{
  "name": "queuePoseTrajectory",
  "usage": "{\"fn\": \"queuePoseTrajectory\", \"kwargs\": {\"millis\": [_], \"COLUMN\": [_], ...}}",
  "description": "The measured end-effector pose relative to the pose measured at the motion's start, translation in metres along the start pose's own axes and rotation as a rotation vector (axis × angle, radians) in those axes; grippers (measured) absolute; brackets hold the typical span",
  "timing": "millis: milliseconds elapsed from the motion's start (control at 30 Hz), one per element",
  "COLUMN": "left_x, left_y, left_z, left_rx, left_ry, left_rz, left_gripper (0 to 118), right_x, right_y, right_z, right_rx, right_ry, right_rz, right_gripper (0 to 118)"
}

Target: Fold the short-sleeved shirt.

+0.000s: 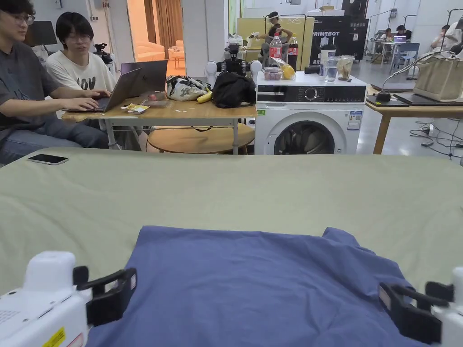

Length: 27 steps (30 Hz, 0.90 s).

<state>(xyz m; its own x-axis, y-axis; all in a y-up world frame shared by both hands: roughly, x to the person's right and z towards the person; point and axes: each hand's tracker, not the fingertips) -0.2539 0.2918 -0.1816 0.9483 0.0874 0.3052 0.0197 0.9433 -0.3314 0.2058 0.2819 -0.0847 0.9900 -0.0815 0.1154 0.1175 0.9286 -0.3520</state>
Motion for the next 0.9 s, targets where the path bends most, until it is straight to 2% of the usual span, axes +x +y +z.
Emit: {"fn": "queuePoseTrajectory", "kwargs": {"millis": [33,67,100,133,167,200,233,267,367,533,767,800,833,867,900], "left_x": [0.006,0.014,0.021,0.025,0.031,0.036,0.040,0.042,0.043,0.031,-0.023,-0.035,-0.044,-0.054,-0.063], "left_y": [0.004,0.008,0.010,0.011,0.012,0.011,0.010,0.009,0.004,0.006,-0.001,-0.005,-0.010,-0.018,-0.027], "left_z": [-0.001,-0.002,-0.003,-0.005,-0.008,-0.010,-0.013,-0.015,-0.018,-0.013,0.003,0.007,0.009,0.013,0.017], "left_rx": [0.013,0.022,0.032,0.030,0.029,0.025,0.033,0.023,0.008,0.000,-0.071,-0.097,-0.129,-0.164,-0.160], "left_ry": [-0.016,-0.032,-0.046,-0.056,-0.055,-0.012,-0.009,-0.034,-0.059,-0.057,-0.098,-0.109,-0.118,-0.089,-0.035], "left_rz": [-0.002,-0.007,-0.014,-0.021,-0.037,-0.054,-0.075,-0.070,-0.031,-0.019,0.097,0.107,0.101,0.095,0.102], "left_gripper": [79,73,65,53,31,10,0,0,0,0,0,9,26,37,42], "right_x": [-0.005,-0.012,-0.022,-0.028,-0.032,-0.036,-0.042,-0.045,-0.049,-0.045,-0.040,-0.040,-0.040,-0.039,-0.039], "right_y": [0.002,0.004,0.003,0.003,0.003,0.003,0.001,-0.001,-0.007,-0.008,-0.012,-0.014,-0.015,-0.017,-0.018], "right_z": [-0.002,-0.005,-0.008,-0.012,-0.017,-0.021,-0.025,-0.028,-0.035,-0.034,-0.025,-0.021,-0.018,-0.014,-0.011], "right_rx": [0.029,0.052,0.056,0.056,0.039,0.024,0.010,0.005,-0.028,-0.036,-0.064,-0.074,-0.075,-0.076,-0.083], "right_ry": [-0.008,-0.002,0.000,-0.023,-0.021,-0.012,-0.023,-0.033,-0.014,-0.011,0.041,0.048,0.048,0.050,0.057], "right_rz": [0.010,0.041,0.081,0.102,0.115,0.124,0.127,0.126,0.078,0.045,-0.004,0.007,0.012,0.017,0.015], "right_gripper": [70,66,56,40,23,19,13,0,0,0,0,0,0,0,0]}}
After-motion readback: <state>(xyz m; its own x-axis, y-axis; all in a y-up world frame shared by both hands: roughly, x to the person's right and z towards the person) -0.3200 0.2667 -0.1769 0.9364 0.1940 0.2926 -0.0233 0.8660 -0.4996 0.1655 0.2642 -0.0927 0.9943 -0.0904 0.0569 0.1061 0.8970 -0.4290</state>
